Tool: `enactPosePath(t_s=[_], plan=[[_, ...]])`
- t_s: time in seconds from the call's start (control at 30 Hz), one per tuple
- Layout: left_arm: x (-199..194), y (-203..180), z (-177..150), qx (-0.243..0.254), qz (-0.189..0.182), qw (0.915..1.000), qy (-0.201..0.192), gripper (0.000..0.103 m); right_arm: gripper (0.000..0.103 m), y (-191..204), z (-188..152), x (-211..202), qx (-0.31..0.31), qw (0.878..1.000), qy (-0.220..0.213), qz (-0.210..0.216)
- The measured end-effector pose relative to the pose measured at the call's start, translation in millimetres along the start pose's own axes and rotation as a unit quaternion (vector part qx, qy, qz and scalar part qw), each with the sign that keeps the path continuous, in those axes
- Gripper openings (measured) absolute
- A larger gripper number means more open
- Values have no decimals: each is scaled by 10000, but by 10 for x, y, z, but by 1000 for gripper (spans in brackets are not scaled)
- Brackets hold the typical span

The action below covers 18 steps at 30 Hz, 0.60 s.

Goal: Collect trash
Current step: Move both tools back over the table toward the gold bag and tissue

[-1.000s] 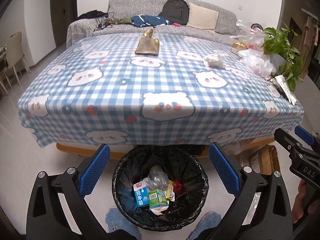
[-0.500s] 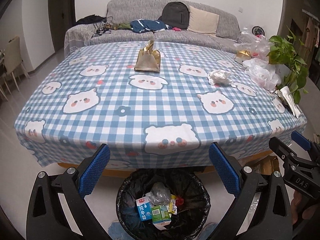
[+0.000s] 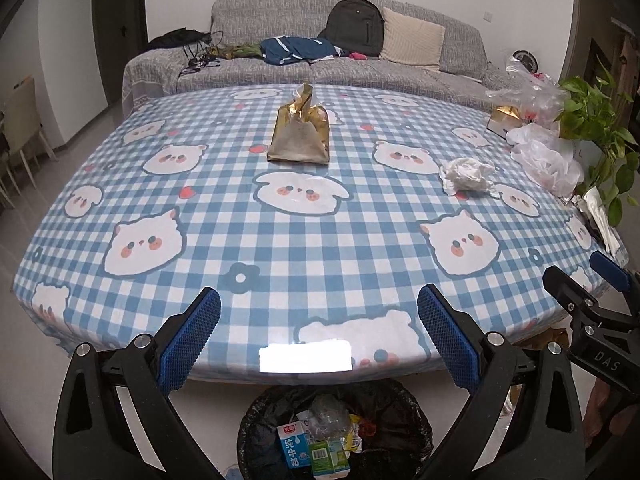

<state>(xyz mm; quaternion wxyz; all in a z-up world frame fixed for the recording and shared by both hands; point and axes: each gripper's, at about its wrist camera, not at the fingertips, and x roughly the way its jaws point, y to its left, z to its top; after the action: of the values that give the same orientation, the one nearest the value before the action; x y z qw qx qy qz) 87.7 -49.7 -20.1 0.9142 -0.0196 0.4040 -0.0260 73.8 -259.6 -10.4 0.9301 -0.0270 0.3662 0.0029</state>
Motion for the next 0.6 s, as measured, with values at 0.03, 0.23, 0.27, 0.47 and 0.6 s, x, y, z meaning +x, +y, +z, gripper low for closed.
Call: enactPosePath(t_s=[0.03, 0.23, 0.27, 0.47, 0.6], plan=[[39, 10, 51, 6, 9, 10000, -9, 97, 95, 1, 33, 43, -6, 10000, 7, -7], [285, 76, 313, 12, 9, 10000, 4, 97, 95, 16, 243, 298, -26, 10000, 59, -32], [321, 83, 354, 30, 17, 10000, 2, 97, 95, 21, 282, 339, -55, 9999, 63, -56], [676, 161, 686, -73, -8, 10000, 53, 97, 95, -25, 559, 644, 14, 9998, 127, -119], [915, 186, 938, -102, 19, 9999, 99, 97, 95, -40, 735, 860, 45, 9998, 168, -105]])
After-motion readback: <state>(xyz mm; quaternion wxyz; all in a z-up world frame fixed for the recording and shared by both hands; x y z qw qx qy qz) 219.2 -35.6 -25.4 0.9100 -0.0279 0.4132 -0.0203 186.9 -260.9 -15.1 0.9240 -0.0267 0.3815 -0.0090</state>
